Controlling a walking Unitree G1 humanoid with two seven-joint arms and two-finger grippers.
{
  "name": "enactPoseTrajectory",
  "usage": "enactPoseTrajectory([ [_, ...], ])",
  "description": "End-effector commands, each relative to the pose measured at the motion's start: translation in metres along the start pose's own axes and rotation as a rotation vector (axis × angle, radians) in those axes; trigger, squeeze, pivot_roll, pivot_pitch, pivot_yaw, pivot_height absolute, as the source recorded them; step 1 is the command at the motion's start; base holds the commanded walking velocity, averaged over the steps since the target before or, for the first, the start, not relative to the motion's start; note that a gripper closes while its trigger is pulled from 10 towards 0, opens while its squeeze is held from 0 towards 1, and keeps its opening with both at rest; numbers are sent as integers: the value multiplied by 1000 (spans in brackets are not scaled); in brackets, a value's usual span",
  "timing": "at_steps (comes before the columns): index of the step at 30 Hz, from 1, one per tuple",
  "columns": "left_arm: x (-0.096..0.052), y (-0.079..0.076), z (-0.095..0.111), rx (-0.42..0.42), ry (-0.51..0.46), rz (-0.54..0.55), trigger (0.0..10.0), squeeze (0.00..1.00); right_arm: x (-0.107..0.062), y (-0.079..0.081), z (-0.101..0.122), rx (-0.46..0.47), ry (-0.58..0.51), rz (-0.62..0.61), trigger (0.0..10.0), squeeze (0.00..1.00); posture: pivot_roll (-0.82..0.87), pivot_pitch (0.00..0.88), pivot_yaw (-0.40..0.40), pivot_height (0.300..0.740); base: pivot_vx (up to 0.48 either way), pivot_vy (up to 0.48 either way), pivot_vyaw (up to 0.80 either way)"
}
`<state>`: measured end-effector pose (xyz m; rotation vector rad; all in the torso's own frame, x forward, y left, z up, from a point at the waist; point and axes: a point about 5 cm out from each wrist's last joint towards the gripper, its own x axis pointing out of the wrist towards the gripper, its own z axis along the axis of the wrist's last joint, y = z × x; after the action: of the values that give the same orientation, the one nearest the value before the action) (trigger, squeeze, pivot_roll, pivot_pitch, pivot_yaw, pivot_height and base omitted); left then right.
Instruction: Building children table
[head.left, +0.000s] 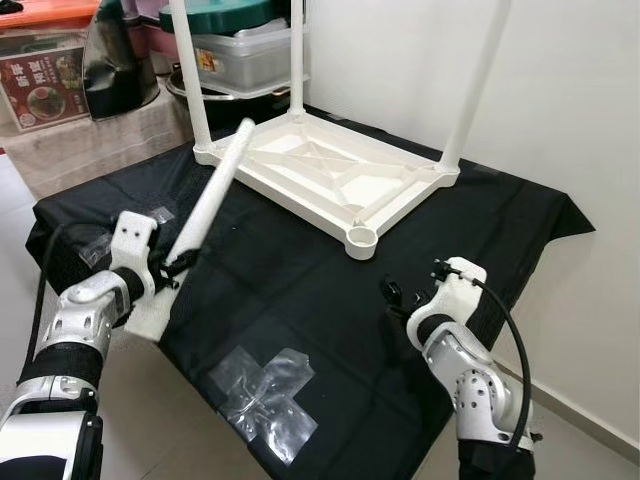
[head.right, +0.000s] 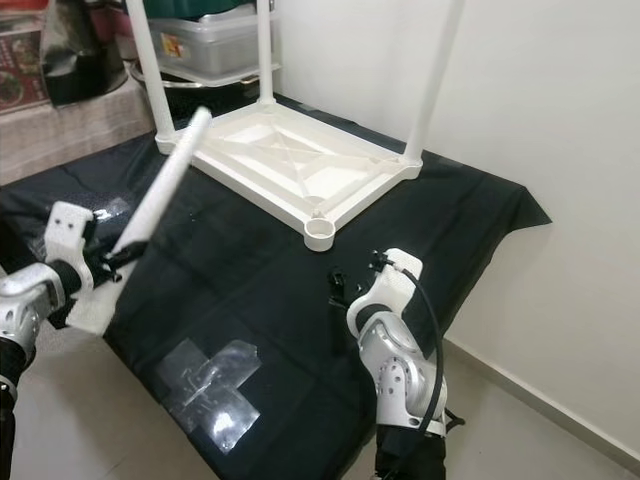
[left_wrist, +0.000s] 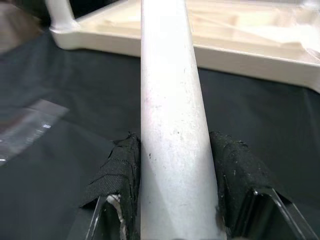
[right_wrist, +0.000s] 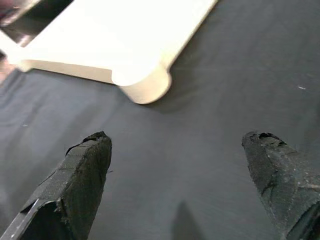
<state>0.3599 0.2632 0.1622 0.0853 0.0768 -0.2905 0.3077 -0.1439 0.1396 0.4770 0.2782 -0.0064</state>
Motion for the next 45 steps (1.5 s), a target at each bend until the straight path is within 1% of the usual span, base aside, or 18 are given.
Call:
enactPoseTrajectory([
  [1,-3,0,-4,-18,-1,12,10000,0,-1,9,4,-2,-19,48,10000,0,100,0,-37,740,0,0,0],
  [4,-7,-2,1,-18,-67,16,10000,0,-1,17,4,1,-28,119,10000,0,113,0,-51,740,0,0,0],
  [6,-9,-9,9,-19,-125,-35,10000,0,-3,31,8,30,-43,228,10000,0,117,0,-56,740,0,0,0],
  [9,-10,-12,11,-19,-143,-53,10000,0,-4,35,9,42,-46,262,10000,0,117,0,-56,740,0,0,0],
  [10,-10,-16,15,-21,-171,-68,10000,0,-5,40,10,63,-46,315,10000,0,119,0,-59,740,0,0,0],
  [12,-11,-21,29,-30,-266,-74,10000,0,-10,59,23,176,-78,492,10000,0,123,0,-66,740,0,0,0],
  [15,-12,-23,34,-35,-295,-72,10000,0,-13,64,28,211,-93,546,10000,0,124,0,-68,740,0,0,0],
  [20,-14,-47,55,21,-394,-195,10000,0,-18,84,43,209,-138,741,10000,0,130,0,-80,740,0,0,0],
  [21,-15,-51,58,28,-405,-218,10000,0,-21,88,46,200,-147,794,10000,392,130,0,-84,740,0,0,0],
  [23,-16,-54,60,31,-410,-229,10000,0,-23,90,47,193,-152,827,10000,392,130,0,-84,740,0,0,0],
  [24,-16,-57,61,28,-413,-248,10000,0,-26,92,48,192,-156,867,10000,1000,132,0,-89,740,0,0,0],
  [26,-18,-64,61,23,-408,-295,10000,0,-32,94,51,184,-171,937,10000,1000,133,0,-91,740,0,0,0],
  [30,-20,-72,60,21,-408,-326,10000,0,-36,95,51,164,-169,983,10000,1000,131,0,-91,740,0,0,0],
  [31,-21,-78,59,7,-412,-339,10000,0,-41,98,48,129,-155,1028,10000,1000,129,0,-92,740,0,0,0],
  [41,-25,-85,62,-9,-420,-359,10000,0,-43,98,38,27,-114,1058,10000,1000,130,0,-100,740,0,0,0],
  [42,-27,-86,64,-8,-425,-365,10000,0,-41,96,35,0,-98,1047,10000,404,135,0,-104,740,0,0,0],
  [43,-29,-87,65,-7,-427,-372,10000,0,-39,95,33,-22,-88,1038,10000,0,136,0,-106,740,0,0,0],
  [45,-31,-88,66,-9,-427,-384,10000,0,-38,94,32,-33,-82,1031,10000,0,139,0,-110,740,0,0,0],
])
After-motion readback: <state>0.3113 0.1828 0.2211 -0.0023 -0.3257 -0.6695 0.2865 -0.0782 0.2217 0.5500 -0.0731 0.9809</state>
